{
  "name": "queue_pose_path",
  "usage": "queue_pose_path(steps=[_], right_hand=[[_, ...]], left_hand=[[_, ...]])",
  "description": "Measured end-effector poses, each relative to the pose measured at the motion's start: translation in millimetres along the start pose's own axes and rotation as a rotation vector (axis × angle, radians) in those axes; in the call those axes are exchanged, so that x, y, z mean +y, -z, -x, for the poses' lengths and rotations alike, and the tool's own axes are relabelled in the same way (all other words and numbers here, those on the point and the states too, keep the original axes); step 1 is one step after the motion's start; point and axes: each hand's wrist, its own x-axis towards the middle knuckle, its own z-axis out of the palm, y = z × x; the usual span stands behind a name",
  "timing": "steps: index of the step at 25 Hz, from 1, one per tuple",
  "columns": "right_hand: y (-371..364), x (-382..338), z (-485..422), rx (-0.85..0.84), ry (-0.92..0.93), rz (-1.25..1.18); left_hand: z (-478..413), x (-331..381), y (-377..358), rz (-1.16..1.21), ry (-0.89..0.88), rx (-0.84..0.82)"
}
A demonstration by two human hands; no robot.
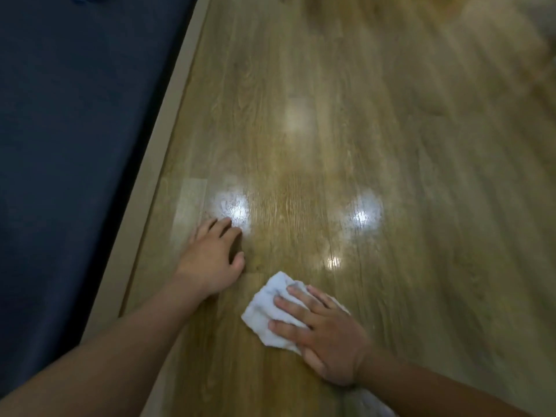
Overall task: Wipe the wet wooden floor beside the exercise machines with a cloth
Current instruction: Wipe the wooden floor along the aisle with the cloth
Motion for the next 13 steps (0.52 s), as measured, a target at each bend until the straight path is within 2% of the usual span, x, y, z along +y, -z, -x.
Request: queue_pose_path(steps=[1, 2, 3, 4, 6, 7, 9, 11, 13], right_hand=[[-2, 23, -48, -0.014, -0.174, -0.020], [-26, 35, -47, 0.075, -0.255, 0.303], [-35, 40, -57, 0.016, -0.233, 0.159], [-48, 37, -52, 0.005, -0.255, 0.149], [-54, 15, -31, 0.086, -0.383, 0.105], [-58, 5, -23, 0.152, -0.442, -0.005], [-64, -33, 18, 0.109, -0.371, -0.048], [-66, -47, 123, 0.076, -0.325, -0.012], [-44, -23, 255, 0.061, -0.511, 0.009]], left_hand=[[11, 12, -3, 0.006, -0.010, -0.031], [23, 26, -10, 0.026, -0.010, -0.045], [36, 42, -19, 0.056, 0.001, -0.028], [49, 56, -31, 0.091, 0.026, 0.012], [73, 81, -49, 0.187, 0.093, 0.097], [84, 92, -52, 0.189, 0.116, 0.070], [105, 110, -59, 0.061, 0.118, -0.118], [128, 145, -54, -0.123, 0.040, -0.396], [149, 186, -56, -0.179, -0.059, -0.545]])
